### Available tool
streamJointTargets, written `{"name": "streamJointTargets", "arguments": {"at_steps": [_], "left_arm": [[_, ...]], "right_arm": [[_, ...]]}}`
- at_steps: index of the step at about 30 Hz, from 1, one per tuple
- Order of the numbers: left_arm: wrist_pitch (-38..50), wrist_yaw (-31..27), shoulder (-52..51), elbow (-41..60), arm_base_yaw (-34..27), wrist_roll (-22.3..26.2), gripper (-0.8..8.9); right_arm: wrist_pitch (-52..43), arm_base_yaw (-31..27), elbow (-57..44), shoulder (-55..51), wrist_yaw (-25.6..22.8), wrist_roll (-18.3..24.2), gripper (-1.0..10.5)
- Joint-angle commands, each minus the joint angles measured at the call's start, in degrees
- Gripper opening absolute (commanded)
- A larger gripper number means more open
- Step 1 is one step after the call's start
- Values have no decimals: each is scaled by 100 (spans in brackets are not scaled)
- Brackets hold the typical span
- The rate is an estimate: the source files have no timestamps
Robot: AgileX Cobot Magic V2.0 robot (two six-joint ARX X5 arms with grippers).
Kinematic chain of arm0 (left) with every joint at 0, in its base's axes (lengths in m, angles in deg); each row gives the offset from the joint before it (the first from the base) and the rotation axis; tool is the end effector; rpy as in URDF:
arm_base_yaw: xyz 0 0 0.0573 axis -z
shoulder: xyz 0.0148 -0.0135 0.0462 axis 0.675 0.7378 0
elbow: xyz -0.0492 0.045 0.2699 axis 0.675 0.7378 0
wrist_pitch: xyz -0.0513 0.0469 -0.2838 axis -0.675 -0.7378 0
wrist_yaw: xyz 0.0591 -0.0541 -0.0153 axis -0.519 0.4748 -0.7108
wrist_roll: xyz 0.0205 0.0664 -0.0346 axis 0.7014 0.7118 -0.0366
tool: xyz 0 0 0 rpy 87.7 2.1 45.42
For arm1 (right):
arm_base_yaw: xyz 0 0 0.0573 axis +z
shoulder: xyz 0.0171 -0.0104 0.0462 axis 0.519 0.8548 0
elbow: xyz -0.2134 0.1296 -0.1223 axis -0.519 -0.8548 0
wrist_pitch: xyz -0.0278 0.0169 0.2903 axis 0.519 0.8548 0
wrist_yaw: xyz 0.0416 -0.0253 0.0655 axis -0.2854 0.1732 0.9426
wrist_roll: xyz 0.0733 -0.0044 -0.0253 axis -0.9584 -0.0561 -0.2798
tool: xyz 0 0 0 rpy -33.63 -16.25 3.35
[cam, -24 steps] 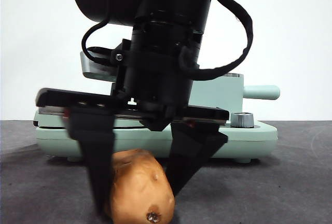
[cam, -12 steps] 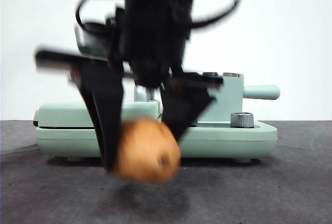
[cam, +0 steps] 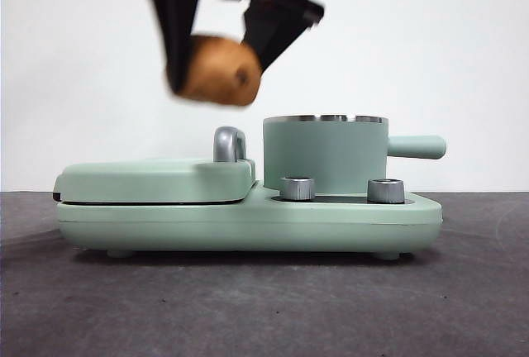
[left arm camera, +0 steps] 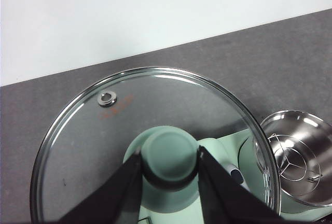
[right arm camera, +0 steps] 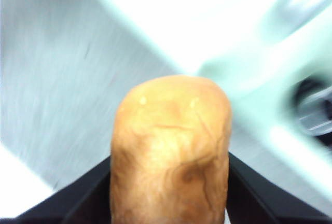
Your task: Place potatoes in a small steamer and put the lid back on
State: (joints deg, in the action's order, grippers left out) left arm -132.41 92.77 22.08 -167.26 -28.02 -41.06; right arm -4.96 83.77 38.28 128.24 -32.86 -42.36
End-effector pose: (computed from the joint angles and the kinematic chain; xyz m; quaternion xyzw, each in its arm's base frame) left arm 0.3755 -0.1032 0.5030 0.0371 0.2713 -0.1732 0.9461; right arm 0.2573 0.3357 0.2891 -0.1063 0.5422 0.2849 0.7833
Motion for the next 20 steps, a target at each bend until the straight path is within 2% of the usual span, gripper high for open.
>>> {"name": "streamJointTargets", "arguments": {"at_steps": [1,5,10,15,20], "left_arm": [[144,-2,31,-221,2,85,5],[133,-2,31,-221,-2,85,5],[131,-2,33,-221,-2,85,5],[151,0,33,-221,0,85,5],[149,0,35,-221,0,85,5]], "right_arm": [[116,-411,535,116,-26,422,260],[-13,-1126,953,120,9,691,260],[-396,-1969,1056,155,310,1003,260],[-564,-2507,1056,391,553,1121,260],[-767,-2750,1056,748,632,1241,261]]}}
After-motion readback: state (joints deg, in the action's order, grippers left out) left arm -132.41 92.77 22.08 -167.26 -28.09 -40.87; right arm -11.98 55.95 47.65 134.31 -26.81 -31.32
